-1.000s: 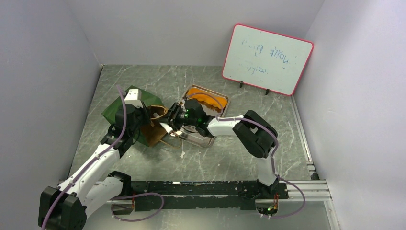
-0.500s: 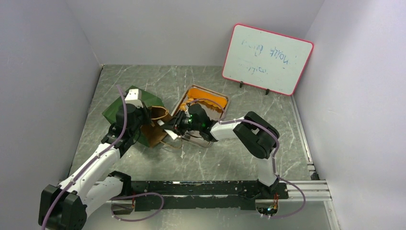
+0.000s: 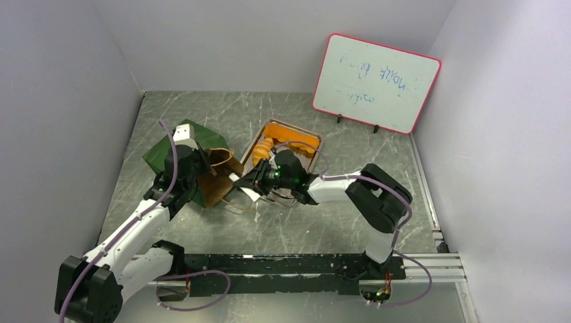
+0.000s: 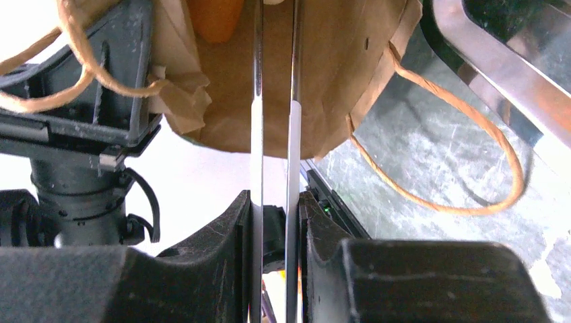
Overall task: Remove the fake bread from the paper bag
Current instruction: Take out the fake bread from the paper bag.
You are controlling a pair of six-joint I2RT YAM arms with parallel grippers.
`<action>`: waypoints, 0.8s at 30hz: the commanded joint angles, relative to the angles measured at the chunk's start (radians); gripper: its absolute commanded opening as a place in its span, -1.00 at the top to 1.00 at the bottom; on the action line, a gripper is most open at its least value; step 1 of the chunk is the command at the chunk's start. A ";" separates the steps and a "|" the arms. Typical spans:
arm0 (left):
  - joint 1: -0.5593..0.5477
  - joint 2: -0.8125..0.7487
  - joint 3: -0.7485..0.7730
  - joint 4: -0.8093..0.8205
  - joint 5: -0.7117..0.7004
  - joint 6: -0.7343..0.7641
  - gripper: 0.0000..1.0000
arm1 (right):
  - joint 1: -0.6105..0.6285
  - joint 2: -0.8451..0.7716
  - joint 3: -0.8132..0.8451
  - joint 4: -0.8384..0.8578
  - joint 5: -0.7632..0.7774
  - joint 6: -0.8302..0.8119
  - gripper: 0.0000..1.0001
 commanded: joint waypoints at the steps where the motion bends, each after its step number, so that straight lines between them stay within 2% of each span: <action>1: 0.005 0.017 0.039 -0.014 -0.074 -0.021 0.86 | -0.007 -0.085 -0.025 -0.031 0.021 -0.038 1.00; 16: 0.005 0.068 0.106 -0.052 -0.124 -0.030 0.86 | -0.007 -0.311 -0.147 -0.135 0.033 -0.103 1.00; 24: 0.005 0.110 0.150 -0.082 -0.147 -0.033 0.86 | -0.007 -0.514 -0.184 -0.300 0.079 -0.153 1.00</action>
